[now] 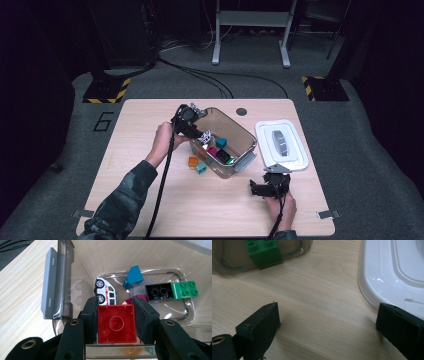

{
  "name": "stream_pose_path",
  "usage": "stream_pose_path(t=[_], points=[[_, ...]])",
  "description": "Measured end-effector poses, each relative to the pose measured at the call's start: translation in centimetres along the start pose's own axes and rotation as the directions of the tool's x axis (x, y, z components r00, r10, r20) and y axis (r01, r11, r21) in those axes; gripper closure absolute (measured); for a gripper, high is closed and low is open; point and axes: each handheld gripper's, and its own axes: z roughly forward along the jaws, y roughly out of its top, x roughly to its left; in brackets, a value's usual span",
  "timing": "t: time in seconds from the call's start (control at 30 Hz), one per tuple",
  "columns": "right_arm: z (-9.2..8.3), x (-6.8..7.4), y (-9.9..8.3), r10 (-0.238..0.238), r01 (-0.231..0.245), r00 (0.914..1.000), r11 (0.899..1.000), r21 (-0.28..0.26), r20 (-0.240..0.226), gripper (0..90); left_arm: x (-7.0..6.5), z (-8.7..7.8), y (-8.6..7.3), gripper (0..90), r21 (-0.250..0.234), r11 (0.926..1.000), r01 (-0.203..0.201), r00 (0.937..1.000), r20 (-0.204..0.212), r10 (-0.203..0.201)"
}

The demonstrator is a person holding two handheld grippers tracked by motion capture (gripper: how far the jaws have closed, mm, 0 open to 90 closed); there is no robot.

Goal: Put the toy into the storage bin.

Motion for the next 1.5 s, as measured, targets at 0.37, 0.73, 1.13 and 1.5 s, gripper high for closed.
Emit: stream_pose_path(t=[0.37, 0.73, 1.13, 1.5], points=[[0.0, 0.0, 0.0, 0.000, 0.000, 1.0000, 1.000, 0.000, 0.000, 4.3, -0.4, -1.3, -0.5, 39.8, -0.028, 0.9996, 0.001, 1.0000, 0.003, -0.001], [0.0, 0.0, 0.0, 0.000, 0.000, 1.0000, 1.000, -0.001, 0.001, 4.4, -1.6, -3.9, -3.5, 18.5, -0.122, 0.9925, 0.016, 0.9998, -0.009, -0.017], [0.0, 0.0, 0.0, 0.000, 0.000, 1.0000, 1.000, -0.001, 0.001, 4.5, -2.9, -3.7, -8.6, 13.7, -0.155, 0.9866, 0.049, 0.9980, -0.032, -0.055], [0.0, 0.0, 0.0, 0.000, 0.000, 1.0000, 1.000, -0.001, 0.001, 4.5, -4.0, -0.5, -11.2, 9.8, -0.119, 0.9903, 0.071, 0.9974, 0.018, -0.070]])
